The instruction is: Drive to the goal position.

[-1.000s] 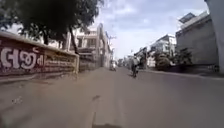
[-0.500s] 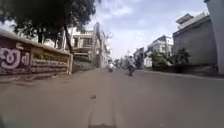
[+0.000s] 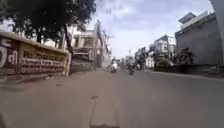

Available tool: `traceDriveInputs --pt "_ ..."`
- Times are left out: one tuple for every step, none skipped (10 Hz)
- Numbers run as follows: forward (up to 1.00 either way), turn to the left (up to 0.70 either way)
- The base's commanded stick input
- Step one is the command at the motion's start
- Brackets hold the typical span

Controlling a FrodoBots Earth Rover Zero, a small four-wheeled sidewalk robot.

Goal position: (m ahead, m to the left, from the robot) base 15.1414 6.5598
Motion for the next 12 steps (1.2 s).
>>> traceDriveInputs --pt "1.0 0.31" --pt "1.0 0.46" --pt "1.0 0.46" --pt "1.0 0.46" --pt "1.0 0.46" --pt "1.0 0.46" --pt "1.0 0.46" --pt "1.0 0.46" --pt "1.0 0.06" --pt "1.0 0.06" --pt "1.0 0.06" --pt "1.0 0.06"
